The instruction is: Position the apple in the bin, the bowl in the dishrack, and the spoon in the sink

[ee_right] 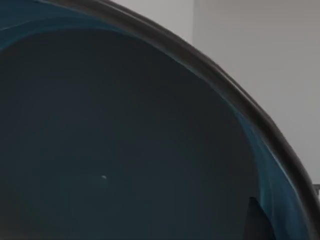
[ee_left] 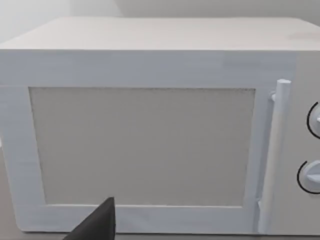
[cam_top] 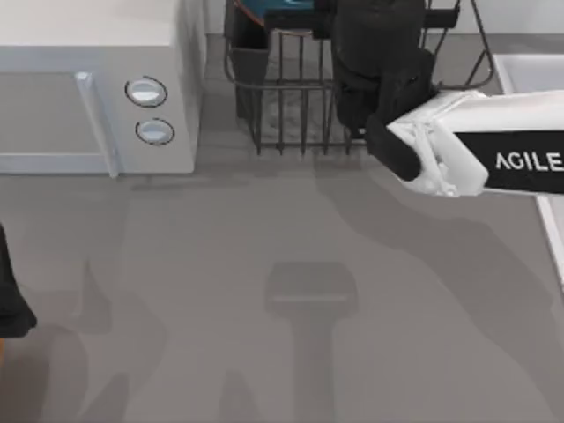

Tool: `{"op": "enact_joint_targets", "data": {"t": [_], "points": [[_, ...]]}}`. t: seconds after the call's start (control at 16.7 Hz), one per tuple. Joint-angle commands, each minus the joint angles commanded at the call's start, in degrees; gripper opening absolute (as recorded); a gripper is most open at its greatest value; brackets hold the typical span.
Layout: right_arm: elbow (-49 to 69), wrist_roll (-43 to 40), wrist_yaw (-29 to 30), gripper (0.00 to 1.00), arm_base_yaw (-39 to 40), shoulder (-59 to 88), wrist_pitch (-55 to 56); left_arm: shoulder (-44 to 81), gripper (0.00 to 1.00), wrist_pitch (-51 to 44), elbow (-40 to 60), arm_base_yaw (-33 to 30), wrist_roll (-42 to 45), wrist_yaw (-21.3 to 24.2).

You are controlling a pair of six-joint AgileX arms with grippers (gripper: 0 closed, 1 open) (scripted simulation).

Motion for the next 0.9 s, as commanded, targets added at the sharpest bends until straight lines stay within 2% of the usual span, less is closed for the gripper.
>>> {"op": "enact_joint_targets", "data": {"t": [0.72,0.9], "points": [[0.0,0.0,0.0,0.98,0.0,0.0,0.0,0.0,1.00,0.0,0.0,0.0,0.0,0.0],[0.0,0.0,0.0,1.00,0.0,0.0,0.0,0.0,1.00,0.0,0.0,0.0,0.0,0.0]]}}
